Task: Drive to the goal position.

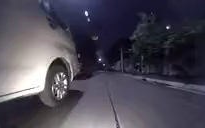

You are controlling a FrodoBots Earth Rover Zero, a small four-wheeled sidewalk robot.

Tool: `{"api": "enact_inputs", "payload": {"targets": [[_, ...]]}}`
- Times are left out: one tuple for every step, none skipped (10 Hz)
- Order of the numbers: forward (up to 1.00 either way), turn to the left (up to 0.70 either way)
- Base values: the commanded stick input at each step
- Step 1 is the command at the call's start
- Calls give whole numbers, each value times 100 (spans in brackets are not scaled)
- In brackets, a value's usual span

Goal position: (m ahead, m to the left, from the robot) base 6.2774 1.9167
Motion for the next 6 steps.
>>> {"api": "enact_inputs", "payload": {"targets": [[50, -50], [50, -50], [50, -50], [50, -15], [50, 0], [50, 0]]}}
